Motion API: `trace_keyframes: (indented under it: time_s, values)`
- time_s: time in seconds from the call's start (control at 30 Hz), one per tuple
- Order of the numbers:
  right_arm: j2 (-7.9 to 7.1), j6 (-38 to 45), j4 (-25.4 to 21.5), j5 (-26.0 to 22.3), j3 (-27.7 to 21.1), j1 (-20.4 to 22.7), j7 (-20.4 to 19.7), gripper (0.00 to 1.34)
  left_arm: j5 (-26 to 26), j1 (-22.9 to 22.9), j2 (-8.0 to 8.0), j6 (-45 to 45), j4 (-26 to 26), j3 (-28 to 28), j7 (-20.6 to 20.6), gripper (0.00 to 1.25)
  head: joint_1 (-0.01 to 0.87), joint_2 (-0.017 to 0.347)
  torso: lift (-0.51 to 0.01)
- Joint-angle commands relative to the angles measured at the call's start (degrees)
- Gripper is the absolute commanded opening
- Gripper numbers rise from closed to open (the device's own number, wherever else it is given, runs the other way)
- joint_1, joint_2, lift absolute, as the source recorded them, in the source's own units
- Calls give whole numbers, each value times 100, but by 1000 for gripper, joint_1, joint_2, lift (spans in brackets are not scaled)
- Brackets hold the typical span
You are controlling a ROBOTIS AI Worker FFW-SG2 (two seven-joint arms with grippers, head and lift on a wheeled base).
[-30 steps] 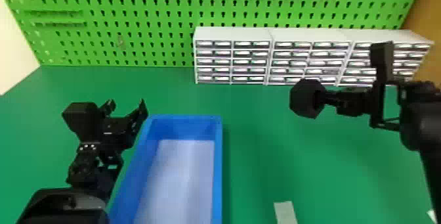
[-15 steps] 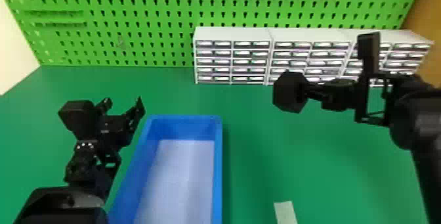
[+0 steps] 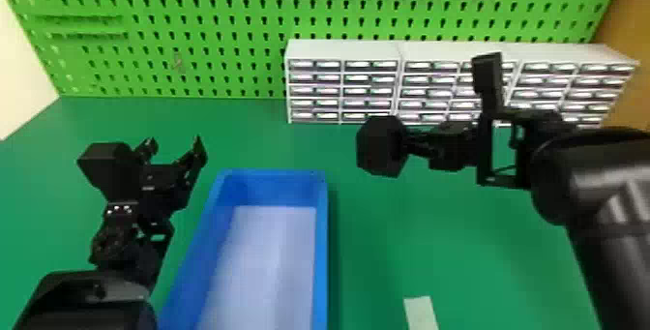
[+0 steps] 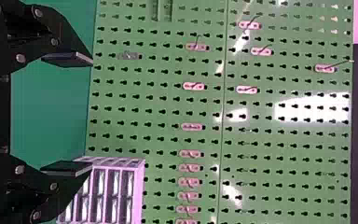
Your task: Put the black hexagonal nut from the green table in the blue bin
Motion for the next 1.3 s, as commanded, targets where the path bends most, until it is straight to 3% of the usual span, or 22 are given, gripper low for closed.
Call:
trace_keyframes:
  time_s: [0.0,0.6,1.27]
  values:
    - [-23,1,34,-219,307,-50,-84,394,-22,-1,0,-2,0,-4,-1,785,657,57,-95]
    - [-84,-52,219,-1097,1362,-235,-585,377,-48,-1,0,-2,0,-4,8,785,657,57,-95]
    - [-190,-175,685,-2020,2566,-551,-884,377,-57,-18,0,-2,0,5,8,785,657,57,-95]
